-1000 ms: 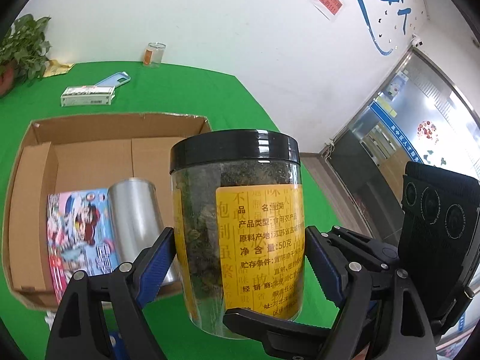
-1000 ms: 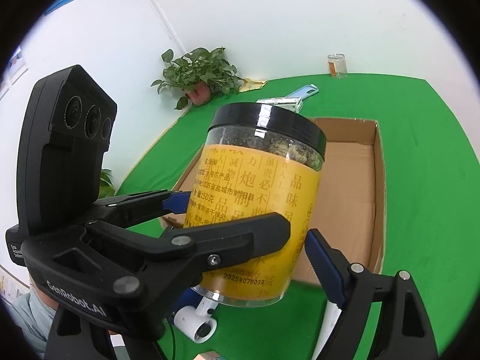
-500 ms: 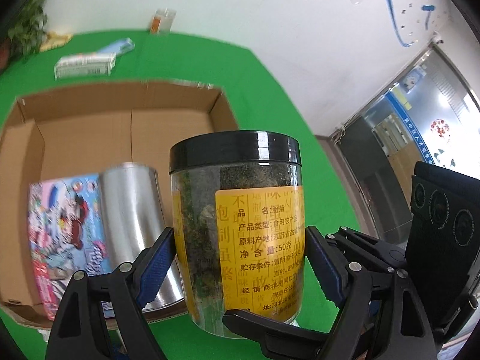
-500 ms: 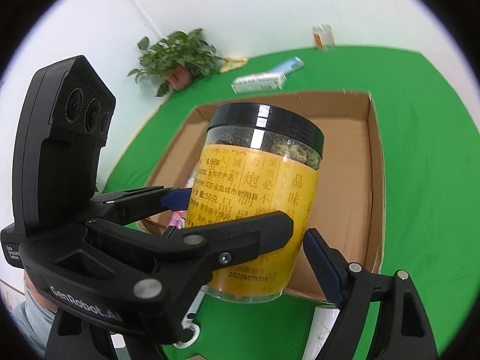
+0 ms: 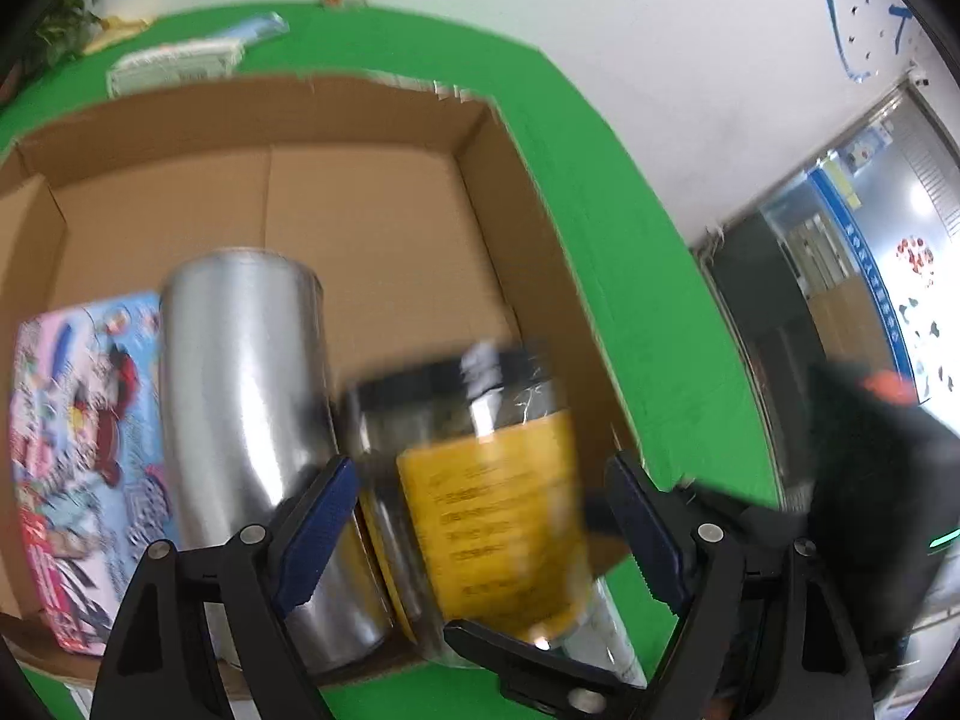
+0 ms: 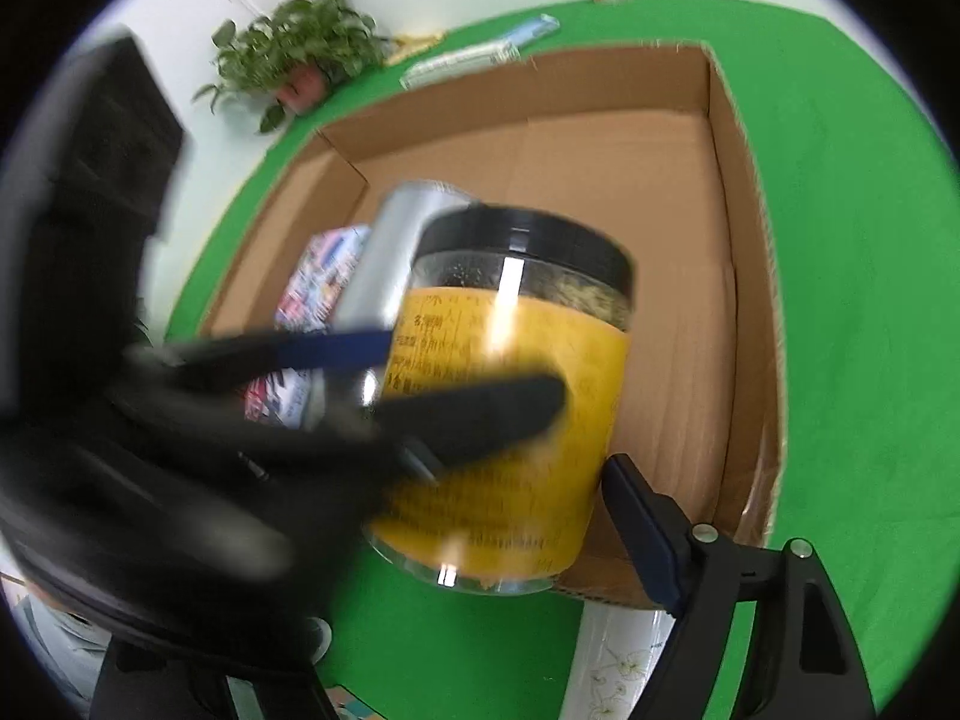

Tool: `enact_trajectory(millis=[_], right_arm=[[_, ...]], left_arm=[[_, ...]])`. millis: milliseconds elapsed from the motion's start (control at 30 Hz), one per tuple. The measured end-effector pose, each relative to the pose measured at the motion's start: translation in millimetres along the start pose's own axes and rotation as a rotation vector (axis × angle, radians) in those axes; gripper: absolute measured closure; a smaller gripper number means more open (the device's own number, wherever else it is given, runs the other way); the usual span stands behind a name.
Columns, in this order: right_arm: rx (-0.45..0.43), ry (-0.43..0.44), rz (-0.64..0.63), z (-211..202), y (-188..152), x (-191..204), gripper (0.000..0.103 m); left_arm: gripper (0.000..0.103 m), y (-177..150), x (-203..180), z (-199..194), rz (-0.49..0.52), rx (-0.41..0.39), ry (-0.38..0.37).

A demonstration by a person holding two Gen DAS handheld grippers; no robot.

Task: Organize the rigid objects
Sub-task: 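Carry the yellow jar into the box and set it beside the can, then open both grippers and move them to the white spray bottle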

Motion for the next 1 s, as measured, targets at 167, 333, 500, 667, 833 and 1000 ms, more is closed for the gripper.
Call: enact_trajectory(millis=[167, 333, 500, 667, 833, 1000], right_arm=[[0.013, -0.01, 0.011, 7, -2, -6, 0.024], [-0.028, 0.011, 0.028, 1, -3, -8, 0.02], [-0.217, -0.097, 0.022, -31, -24, -4, 0.016], [-0.392, -0.162, 0.1, -46, -72, 6, 0.013], [-0.497, -0.342, 0.001, -49, -107, 31, 0.013], [-0.503, -0.394, 0.012, -47, -129, 21, 0.013]], left_arm=[[0.024, 8, 16, -15, -0.005, -0.048, 0.009], [0.024, -1, 26, -34, 0.028, -0.124, 0.029], [0.022, -29, 28, -77, 0.099, -0.304, 0.044], [0.0, -79, 17, -130, 0.181, -0.614, 0.114], [0.0, -117, 20, -117, 0.174, -0.574, 0.197], [0.0, -141, 31, -82, 0.108, -0.455, 0.2]])
Point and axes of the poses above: each gripper's, at about its wrist camera, not at the fingertips, and z roughly the way its jaws point, x to its left, y to its top, the point moved 7 cm from there along z, roughly the way its jaws point, and after that the axes turned 8 degrees about x, right-handed, at the moved point
